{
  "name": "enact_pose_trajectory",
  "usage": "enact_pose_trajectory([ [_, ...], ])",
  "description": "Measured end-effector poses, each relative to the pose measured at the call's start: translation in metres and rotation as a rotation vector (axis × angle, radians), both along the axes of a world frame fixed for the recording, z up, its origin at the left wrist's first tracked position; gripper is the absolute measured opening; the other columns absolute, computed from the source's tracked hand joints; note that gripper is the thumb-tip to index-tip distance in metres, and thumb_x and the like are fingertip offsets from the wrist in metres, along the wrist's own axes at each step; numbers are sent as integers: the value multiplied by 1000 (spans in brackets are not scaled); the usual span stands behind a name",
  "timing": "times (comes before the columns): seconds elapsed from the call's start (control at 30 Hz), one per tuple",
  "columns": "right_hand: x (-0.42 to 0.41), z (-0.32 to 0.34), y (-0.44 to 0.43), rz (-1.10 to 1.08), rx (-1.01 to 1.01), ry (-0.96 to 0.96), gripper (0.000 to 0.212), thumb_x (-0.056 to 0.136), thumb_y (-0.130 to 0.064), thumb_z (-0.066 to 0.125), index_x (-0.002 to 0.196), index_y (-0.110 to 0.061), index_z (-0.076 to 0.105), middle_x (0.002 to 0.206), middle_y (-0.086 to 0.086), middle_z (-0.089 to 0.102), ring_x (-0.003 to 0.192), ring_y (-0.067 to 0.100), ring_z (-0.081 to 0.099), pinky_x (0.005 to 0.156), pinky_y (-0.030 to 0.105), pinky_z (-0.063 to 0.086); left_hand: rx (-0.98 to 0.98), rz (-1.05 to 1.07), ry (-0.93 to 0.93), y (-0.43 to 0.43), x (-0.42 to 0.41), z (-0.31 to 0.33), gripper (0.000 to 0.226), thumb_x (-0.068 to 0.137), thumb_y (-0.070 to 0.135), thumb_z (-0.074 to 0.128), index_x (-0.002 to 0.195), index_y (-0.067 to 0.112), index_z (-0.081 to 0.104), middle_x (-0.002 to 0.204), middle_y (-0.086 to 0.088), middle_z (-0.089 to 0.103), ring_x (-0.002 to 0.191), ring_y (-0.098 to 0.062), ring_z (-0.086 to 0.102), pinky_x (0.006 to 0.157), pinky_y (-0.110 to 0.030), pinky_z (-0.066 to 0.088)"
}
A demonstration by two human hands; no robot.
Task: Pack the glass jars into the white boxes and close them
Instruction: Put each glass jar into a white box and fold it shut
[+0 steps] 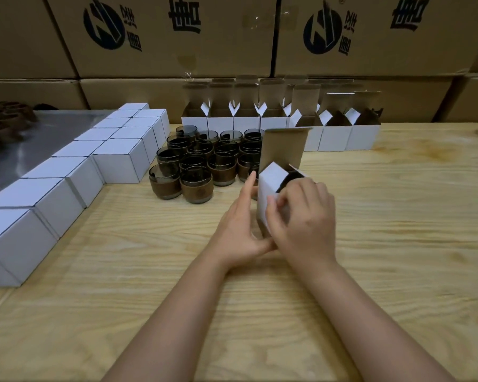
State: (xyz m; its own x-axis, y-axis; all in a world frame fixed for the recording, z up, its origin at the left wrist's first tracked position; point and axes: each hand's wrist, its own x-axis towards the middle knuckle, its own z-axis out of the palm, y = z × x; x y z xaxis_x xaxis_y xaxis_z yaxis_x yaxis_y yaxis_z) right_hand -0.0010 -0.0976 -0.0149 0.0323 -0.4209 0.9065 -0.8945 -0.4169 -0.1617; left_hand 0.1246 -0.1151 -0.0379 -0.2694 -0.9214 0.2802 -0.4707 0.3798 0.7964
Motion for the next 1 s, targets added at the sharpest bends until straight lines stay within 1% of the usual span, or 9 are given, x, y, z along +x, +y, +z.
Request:
enact_pose_trajectory([
  [0.1,3,-10,5,38,31,34,22,85,-21,58,67,-7,56,69,7,56,64,30,52,58,39,39,53,8,40,-1,-1,0,111,63,55,61,151,38,-4,140,14,45,118,-8,56,95,-42,49],
  [0.2,6,-13,9,111,77,-53,25,87,-22,54,68,-6,57,64,5,56,60,28,51,57,37,42,86,18,71,-4,0,-1,95,64,50,61,146,45,15,128,18,53,104,-1,61,92,-33,51],
  [0.3,2,-7,9,157,55,-192,20,89,-17,52,75,-5,60,70,4,60,64,25,50,61,35,41,107,8,69,-5,1,0,95,62,46,70,145,40,23,130,17,52,112,2,56,92,-26,47],
  [0.47,-12,-1,-4,184,131,-325,22,86,-12,61,107,-5,63,101,4,59,86,22,53,79,29,43,113,1,69,-7,3,-1,105,64,40,84,149,33,23,137,11,50,127,-5,47,107,-39,40],
  [0.57,-18,1,-8,225,191,-516,27,87,-2,60,113,-8,60,106,-2,50,74,4,51,69,7,40,111,1,72,-8,3,-3,103,61,42,83,146,36,26,133,16,51,126,-1,47,108,-39,40],
  [0.7,-30,1,-13,248,265,-746,25,87,-17,65,110,-25,58,102,-13,50,75,-4,50,63,7,40,111,-5,73,-8,4,-4,101,56,47,81,142,44,27,126,23,50,122,0,49,106,-37,42],
  [0.83,-27,-2,-14,285,418,-704,36,82,-26,71,110,-38,51,105,-24,48,87,-7,50,66,6,40,118,-12,82,-10,4,-6,102,56,47,82,141,46,27,125,26,50,121,4,48,105,-34,42],
  [0.93,-25,-3,-14,273,351,-666,27,88,-20,63,109,-35,53,103,-19,50,85,-1,54,65,8,41,117,-17,79,-10,4,-5,101,55,48,82,140,47,27,123,32,48,117,13,47,101,-27,42],
  [1.0,-28,-3,-14,263,263,-670,19,92,-20,56,110,-27,57,105,-12,53,84,-3,55,64,7,41,120,-16,79,-10,5,-4,101,55,47,82,140,48,26,125,28,49,119,8,47,102,-29,42],
])
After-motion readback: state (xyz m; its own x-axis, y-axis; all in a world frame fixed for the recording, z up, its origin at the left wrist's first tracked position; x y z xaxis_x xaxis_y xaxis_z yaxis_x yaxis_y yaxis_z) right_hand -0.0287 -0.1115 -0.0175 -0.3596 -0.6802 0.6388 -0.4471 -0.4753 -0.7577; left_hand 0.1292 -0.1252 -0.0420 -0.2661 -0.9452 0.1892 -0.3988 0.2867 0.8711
